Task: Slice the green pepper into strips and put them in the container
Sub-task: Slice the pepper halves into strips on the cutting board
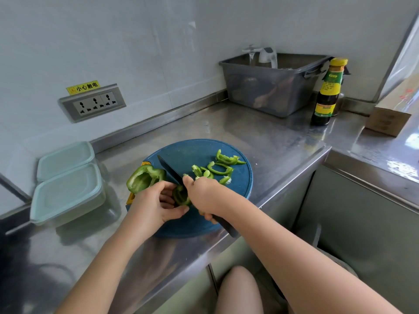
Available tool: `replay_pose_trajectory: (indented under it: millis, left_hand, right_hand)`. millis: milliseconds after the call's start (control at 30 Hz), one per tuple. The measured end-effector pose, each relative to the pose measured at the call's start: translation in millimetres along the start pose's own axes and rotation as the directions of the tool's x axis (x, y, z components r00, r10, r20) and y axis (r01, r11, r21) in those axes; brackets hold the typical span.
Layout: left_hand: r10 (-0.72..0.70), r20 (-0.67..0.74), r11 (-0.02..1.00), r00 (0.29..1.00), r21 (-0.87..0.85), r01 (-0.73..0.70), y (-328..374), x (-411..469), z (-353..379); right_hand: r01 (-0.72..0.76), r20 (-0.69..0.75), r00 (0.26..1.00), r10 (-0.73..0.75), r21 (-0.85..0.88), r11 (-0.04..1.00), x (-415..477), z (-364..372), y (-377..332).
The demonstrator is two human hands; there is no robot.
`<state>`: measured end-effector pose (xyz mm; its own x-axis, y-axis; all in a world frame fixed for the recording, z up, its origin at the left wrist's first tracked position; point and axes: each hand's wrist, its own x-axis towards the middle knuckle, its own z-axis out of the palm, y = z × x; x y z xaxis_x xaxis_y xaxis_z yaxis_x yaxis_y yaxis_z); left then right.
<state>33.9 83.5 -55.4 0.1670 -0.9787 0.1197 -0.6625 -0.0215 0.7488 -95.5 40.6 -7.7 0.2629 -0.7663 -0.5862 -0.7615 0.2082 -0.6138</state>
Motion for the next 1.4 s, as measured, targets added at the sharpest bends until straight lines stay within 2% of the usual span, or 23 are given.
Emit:
replay_pose_trajectory:
  millis: [67,200,300,333,400,467,533,600,733,900,1000,1100,1200,1400]
  left_hand:
    - [0.014,-0.030,0.999,0.999,0.034,-0.012,1,-1,4]
    - [0.021,-0.062,0.995,0.998,0.094,-0.016,2,1,7]
    - [0.050,-0.057,0.990,0.997,0.138,-0.042,3,0,7]
    - [0.059,-0.047,0.988,0.997,0.145,-0.052,4,-2,7]
    - [0.071,-0.023,0.986,0.997,0.154,-0.067,5,-5,8]
    - [0.053,-0.022,0.993,0.998,0.104,-0.051,5,-7,6]
    - [0.024,-0.027,1.000,0.999,0.005,-0.024,3,-7,3]
    - [0.004,-0.018,0.999,1.000,-0.053,-0.005,0,-6,3]
    - [-0.038,0.026,0.998,0.999,-0.046,0.039,-2,-4,1]
    - [-0.052,0.010,0.998,0.999,-0.024,0.053,-2,-5,1]
    - [-0.060,-0.030,0.998,0.998,-0.035,0.059,-1,-5,2]
    - [-0.055,-0.059,0.998,0.997,-0.035,0.053,2,-6,4]
    - [-0.048,-0.100,0.999,0.994,-0.024,0.046,3,-5,7]
    - [0.016,-0.056,1.000,0.998,-0.012,-0.017,7,-5,8]
  right_hand:
    - [-0.021,-0.007,1.000,0.021,-0.076,0.997,2,2,-4]
    - [0.055,-0.090,0.994,-0.069,-0.156,0.986,10,5,-3]
    - [0.196,-0.154,0.955,-0.255,-0.321,0.927,17,7,-2]
    - [0.217,-0.150,0.950,-0.275,-0.317,0.923,16,8,-3]
    - [0.234,-0.130,0.955,-0.268,-0.231,0.944,15,7,-4]
    - [0.126,-0.021,0.991,-0.129,-0.108,0.986,12,0,-3]
    - [0.051,0.076,0.995,-0.062,0.136,0.989,19,-13,4]
    - [0.061,0.158,0.982,-0.105,0.260,0.964,24,-28,17]
    - [0.040,0.229,0.960,-0.158,0.450,0.892,28,-55,38]
    - [0.069,0.274,0.928,-0.253,0.540,0.839,10,-59,52]
    - [0.238,0.043,0.961,-0.273,0.378,0.895,-6,-41,58]
    - [0.389,-0.197,0.907,-0.372,0.053,0.920,-18,-15,70]
    - [0.417,-0.262,0.855,-0.447,-0.163,0.894,-29,8,85]
    - [0.437,-0.274,0.842,-0.464,-0.157,0.886,-43,21,94]
